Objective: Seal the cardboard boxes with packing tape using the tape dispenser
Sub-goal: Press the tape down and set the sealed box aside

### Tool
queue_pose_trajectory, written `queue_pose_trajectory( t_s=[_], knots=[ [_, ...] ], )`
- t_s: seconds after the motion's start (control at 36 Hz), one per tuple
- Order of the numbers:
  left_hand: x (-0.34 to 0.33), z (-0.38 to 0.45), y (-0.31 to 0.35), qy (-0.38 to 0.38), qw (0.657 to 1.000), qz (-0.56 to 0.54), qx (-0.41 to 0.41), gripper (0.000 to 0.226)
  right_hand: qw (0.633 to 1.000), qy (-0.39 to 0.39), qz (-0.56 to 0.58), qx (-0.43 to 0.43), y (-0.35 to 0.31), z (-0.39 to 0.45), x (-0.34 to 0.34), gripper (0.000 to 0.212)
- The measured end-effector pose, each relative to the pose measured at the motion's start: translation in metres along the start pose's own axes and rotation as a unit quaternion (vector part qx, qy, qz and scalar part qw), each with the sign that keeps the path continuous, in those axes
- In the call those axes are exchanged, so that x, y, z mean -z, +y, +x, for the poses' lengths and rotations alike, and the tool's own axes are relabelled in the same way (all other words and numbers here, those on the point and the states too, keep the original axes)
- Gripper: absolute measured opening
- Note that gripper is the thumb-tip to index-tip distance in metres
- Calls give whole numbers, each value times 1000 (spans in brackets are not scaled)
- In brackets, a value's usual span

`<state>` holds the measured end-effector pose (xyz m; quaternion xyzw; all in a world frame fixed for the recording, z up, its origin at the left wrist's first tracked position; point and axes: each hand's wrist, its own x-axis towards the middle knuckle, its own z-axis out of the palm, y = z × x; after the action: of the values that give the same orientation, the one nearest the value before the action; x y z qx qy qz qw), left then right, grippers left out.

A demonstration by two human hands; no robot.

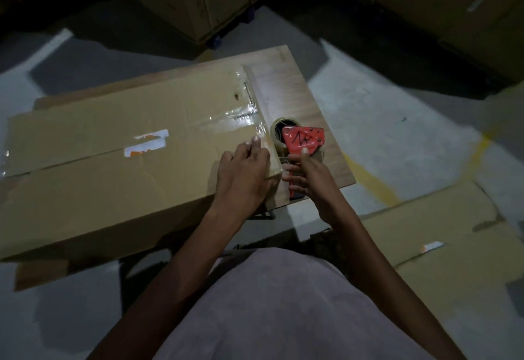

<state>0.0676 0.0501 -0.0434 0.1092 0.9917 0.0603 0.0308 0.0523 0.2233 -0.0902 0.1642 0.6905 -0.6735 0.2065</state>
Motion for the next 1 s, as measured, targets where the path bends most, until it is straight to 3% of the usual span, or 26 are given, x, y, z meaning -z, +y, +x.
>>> queue_pose_trajectory(
  t_s=[0.08, 0.14, 0.25, 0.39, 0.5, 0.61, 0.75, 1.0],
  knots=[
    [12, 1, -22, 6, 997, -57, -47, 70, 999, 13, -30, 41, 2, -11, -10, 29],
    [19, 1, -35, 40, 989, -121, -70, 71, 994, 37, -73, 69, 6, -16, -20, 37],
    [16, 16, -55, 101, 979, -161, -76, 36, 989, 96, -70, 88, 14, -20, -37, 46],
    [0, 31, -60, 196, 956, -211, -49, 21, 978, 145, -100, 111, 14, -16, -41, 60],
    [-4, 36, -62, 226, 950, -215, 30, 49, 973, 155, -118, 122, 5, -3, -40, 73],
    [-4, 38, -62, 147, 969, -169, 109, 61, 966, 150, -171, 122, -12, 16, -37, 74],
    [-12, 45, -59, 69, 986, -91, 118, 58, 954, 144, -231, 123, -43, 51, -36, 93],
    [-4, 59, -65, 54, 989, -40, 130, 57, 943, 96, -275, 162, -81, 107, -57, 88]
  ],
)
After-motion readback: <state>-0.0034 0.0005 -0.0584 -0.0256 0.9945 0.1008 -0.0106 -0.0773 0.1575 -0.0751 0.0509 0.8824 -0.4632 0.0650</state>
